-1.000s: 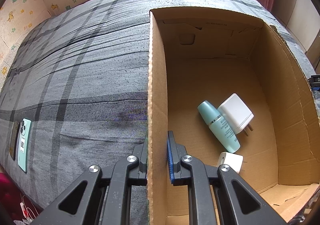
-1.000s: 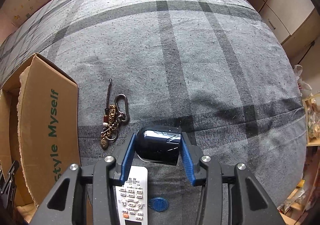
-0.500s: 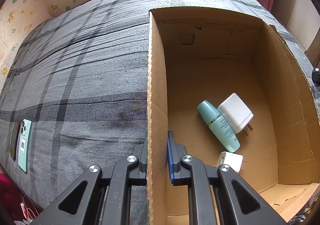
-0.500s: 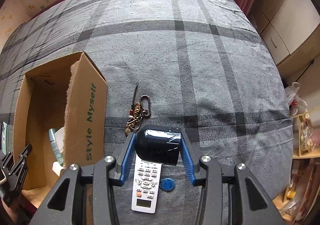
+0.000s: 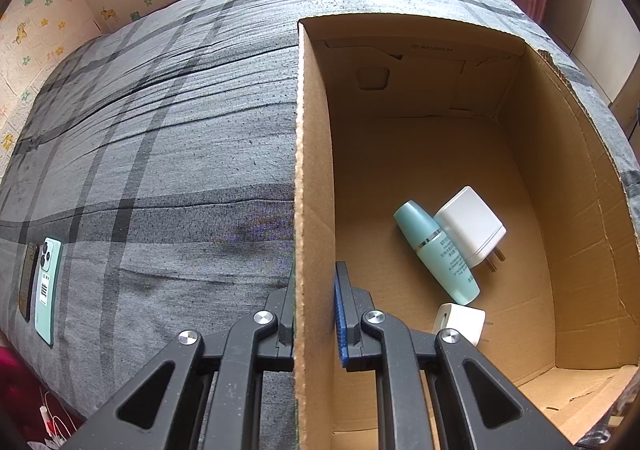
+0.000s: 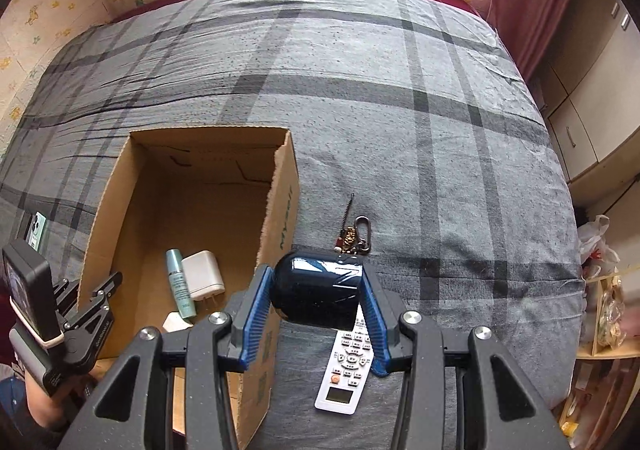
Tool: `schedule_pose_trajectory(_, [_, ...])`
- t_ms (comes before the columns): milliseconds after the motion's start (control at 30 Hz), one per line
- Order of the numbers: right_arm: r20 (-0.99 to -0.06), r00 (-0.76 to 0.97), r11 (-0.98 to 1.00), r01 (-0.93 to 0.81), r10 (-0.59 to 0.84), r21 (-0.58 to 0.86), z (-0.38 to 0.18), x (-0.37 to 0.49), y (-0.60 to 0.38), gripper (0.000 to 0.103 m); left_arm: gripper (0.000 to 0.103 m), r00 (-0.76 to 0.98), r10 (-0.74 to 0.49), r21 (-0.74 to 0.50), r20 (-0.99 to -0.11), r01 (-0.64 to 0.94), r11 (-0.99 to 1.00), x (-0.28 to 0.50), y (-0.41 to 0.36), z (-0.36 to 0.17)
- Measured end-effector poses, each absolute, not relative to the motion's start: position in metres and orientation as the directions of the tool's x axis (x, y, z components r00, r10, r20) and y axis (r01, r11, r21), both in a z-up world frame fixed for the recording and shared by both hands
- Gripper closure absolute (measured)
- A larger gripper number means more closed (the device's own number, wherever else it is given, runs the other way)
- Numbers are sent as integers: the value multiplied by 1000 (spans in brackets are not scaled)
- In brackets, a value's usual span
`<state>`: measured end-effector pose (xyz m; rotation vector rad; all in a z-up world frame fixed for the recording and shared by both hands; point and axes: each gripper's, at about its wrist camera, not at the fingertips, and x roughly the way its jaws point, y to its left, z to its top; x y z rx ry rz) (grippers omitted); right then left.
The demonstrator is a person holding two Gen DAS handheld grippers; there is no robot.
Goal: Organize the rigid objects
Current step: 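Lift the black object with the right gripper and carry it into the box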
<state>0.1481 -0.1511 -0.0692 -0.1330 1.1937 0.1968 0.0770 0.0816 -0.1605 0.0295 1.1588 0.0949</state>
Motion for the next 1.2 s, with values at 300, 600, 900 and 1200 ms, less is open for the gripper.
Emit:
schedule_pose_trajectory(300, [-932,339,950,-311,124,13,-70,137,-107,56,88,397,90,71,-914,-61,996,78,82,-161])
schedule_pose_trajectory(600, [-943,296,923,-384,151,27,-88,125,-69,56,88,398,87,68,-913,-61,996,78,83,-161])
schedule_pose_trajectory(900, [-958,240,911,-411,158,47,-120,120,-48,56,88,399,85,67,-913,-59,996,76,84,-161])
schedule_pose_trajectory(1200, [-973,183,904,-425,139,49,-155,117,-36,56,88,398,81,62,-914,-60,996,76,86,-163])
